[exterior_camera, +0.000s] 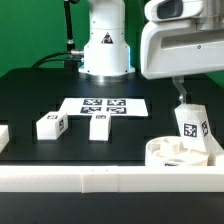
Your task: Assemble stool
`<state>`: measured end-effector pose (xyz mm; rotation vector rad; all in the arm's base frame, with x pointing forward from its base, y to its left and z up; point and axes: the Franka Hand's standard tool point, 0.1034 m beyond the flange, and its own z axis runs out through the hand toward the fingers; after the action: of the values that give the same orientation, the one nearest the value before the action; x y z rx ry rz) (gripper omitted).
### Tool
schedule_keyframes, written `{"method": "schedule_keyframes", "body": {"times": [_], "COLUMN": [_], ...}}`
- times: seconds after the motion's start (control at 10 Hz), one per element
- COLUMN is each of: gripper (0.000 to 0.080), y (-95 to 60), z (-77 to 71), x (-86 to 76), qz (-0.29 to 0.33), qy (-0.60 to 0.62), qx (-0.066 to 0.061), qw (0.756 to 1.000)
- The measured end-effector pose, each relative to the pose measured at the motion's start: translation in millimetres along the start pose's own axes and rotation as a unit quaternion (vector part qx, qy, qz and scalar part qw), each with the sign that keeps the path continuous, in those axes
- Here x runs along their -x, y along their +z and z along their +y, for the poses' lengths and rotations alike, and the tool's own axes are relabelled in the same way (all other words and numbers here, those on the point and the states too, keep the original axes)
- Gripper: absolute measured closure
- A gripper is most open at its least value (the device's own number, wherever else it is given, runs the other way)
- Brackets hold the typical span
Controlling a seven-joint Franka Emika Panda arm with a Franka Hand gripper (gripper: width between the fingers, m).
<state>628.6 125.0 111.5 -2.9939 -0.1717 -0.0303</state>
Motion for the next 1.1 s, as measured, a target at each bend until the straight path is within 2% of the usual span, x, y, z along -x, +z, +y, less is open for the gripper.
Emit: {"method": "schedule_keyframes", "body": {"times": [0.2, 0.4, 0.6, 0.9, 1.1], "gripper": [0.015, 0.015, 0.015, 0.015, 0.015], "y": [2.3, 2.6, 4.2, 14.0, 17.6], "z": [4.8, 6.1, 11.4, 22.7, 25.1], "x": [0.8, 0.9, 1.6, 7.9, 10.8], "qz": [-0.003, -0.004, -0.007, 0.001, 0.001], "qy": [-0.119, -0.185, -0.301, -0.294, -0.292], "qx": [0.004, 0.005, 0.014, 0.021, 0.022], "qw": [0.993, 0.983, 0.954, 0.956, 0.956]}}
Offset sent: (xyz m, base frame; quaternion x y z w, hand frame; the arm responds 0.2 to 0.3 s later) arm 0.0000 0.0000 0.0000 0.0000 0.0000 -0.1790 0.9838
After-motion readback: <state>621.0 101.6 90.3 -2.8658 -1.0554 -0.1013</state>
